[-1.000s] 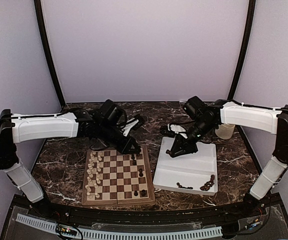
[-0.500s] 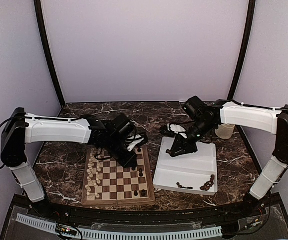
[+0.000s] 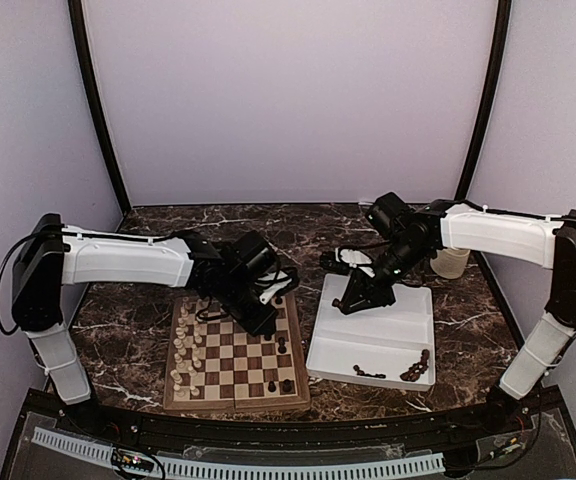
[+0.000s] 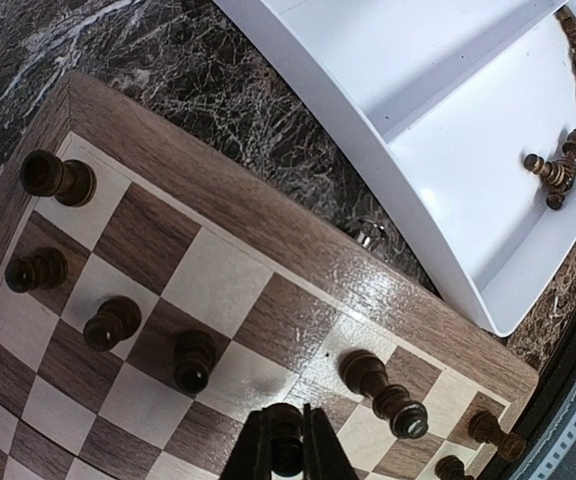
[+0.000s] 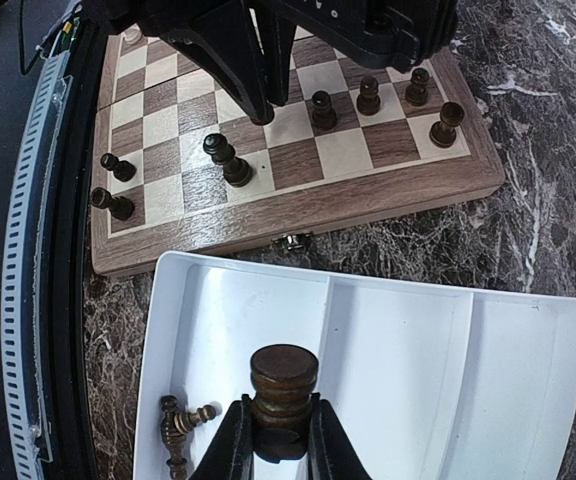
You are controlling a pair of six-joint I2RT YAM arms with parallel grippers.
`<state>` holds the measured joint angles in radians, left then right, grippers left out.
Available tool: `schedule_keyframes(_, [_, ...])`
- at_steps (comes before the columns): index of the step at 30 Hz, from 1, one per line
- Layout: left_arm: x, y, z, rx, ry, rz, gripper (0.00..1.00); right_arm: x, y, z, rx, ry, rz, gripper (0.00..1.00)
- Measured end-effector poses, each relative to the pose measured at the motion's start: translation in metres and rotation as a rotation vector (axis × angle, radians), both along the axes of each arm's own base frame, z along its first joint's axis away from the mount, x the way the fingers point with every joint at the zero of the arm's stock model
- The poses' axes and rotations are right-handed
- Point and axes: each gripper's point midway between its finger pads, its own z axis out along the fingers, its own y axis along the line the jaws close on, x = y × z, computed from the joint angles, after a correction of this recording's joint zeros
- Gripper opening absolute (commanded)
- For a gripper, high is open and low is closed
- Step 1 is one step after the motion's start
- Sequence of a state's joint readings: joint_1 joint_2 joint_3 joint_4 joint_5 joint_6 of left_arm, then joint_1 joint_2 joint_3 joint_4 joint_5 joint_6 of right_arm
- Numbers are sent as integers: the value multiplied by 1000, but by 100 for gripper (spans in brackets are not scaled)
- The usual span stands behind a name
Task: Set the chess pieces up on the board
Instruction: Place the pawn on d7.
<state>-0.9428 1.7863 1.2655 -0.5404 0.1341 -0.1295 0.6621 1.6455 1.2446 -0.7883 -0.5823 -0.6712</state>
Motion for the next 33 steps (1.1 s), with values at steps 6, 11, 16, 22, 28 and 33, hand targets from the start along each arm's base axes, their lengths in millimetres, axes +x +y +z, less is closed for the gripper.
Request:
schedule_keyframes(6, [4,-1,-5,14,-4,5,3,0,0,0,0,0,0,13])
schedule_keyframes(11, [6,-3,-7,19,-6,2,10,0,0,0,-1,0,0,13])
schedule_keyframes(16, [6,-4,-8,21,-6,-1,17,0,0,0,0,1,0,13])
schedule_keyframes(22, [4,-5,-8,23,-7,-10,22,0,0,0,0,0,0,13])
schedule_keyframes(28, [4,-5,-9,26,-6,-13,23,0,0,0,0,1,0,13])
schedule_keyframes(33, [2,-5,-9,32,-5,-15,22,0,0,0,0,0,0,14])
